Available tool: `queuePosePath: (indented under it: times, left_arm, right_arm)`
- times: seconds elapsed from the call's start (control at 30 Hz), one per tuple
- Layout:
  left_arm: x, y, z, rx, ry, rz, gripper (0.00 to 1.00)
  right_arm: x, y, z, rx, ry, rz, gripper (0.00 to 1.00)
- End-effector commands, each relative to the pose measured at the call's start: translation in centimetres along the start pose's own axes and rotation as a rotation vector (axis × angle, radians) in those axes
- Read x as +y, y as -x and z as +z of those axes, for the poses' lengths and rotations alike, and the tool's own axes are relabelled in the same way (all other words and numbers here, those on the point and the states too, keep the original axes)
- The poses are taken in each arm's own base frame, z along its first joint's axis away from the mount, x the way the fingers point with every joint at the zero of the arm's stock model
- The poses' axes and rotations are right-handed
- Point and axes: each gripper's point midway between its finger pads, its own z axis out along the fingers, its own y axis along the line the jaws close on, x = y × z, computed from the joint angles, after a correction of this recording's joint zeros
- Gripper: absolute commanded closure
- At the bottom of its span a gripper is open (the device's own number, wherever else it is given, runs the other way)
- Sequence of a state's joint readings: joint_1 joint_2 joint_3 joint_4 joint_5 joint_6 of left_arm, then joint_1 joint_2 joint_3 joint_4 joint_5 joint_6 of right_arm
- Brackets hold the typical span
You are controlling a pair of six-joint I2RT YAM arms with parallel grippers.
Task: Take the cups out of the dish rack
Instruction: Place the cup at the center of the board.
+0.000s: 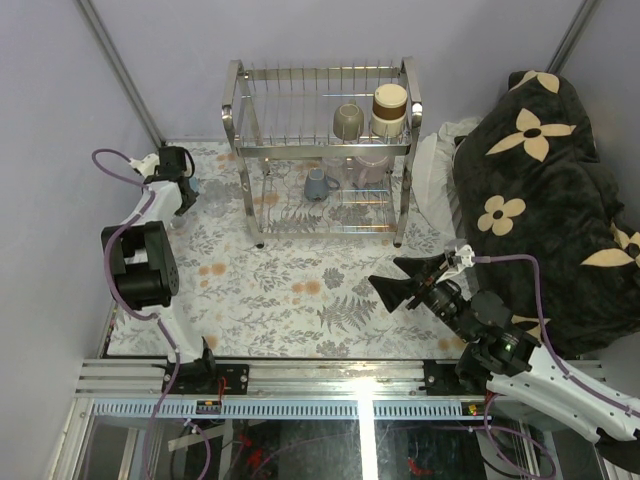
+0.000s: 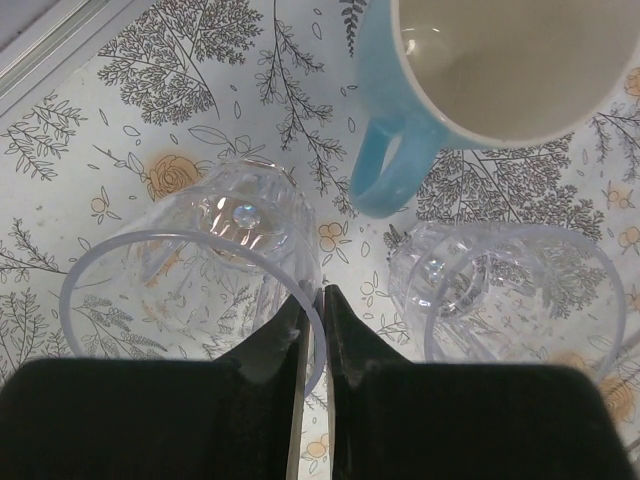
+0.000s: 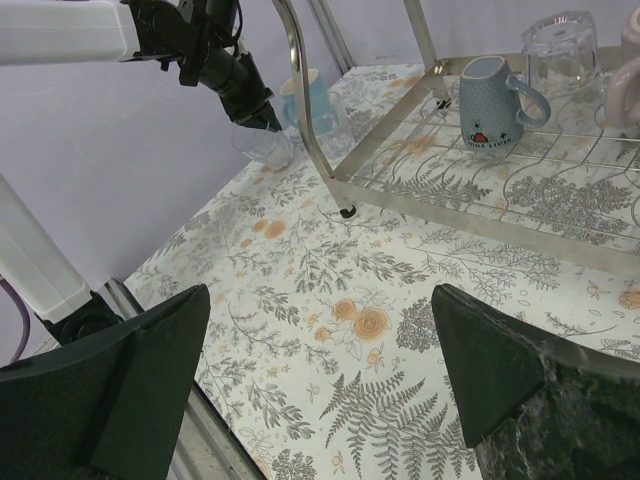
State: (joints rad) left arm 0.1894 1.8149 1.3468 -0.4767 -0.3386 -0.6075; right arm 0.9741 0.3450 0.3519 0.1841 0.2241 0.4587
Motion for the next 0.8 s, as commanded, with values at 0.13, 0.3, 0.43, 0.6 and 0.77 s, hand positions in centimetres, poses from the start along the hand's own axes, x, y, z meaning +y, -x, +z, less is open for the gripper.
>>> queuePosePath:
  times: [0.13,0.3,0.43,0.6,0.77]
  left_arm:
    - [0.1,1.8,1.3,-0.026,0.011,0.001,1.00]
    - [0.4,1.2,2.0,0.002,0.018,0.002,0.78]
    - [0.7,1.0,2.2,0.020,0.035,-0.005,0.62]
    - [0.6,1.7,1.1,0.002,0.017,-0.018,0.56]
    - [-0.2,2.4,-0.8,0.000,-0.032,-0.064,0.47]
  right_arm:
    - [-0.2,0.4,0.6,-0.019,-0.020,-0.011,0.00]
    - [-0.3,0.2,0.7,-0.016,-0.024,-0.013,0.00]
    - [-0.5,0.1,0.8,-0.018,-0.034,-0.013,0.00]
    - [-0.5,0.0,0.8,-0.014,-0.031,-0.014,0.01]
    - [-0.6,0.1,0.8,-0.021,-0.033,-0.014,0.01]
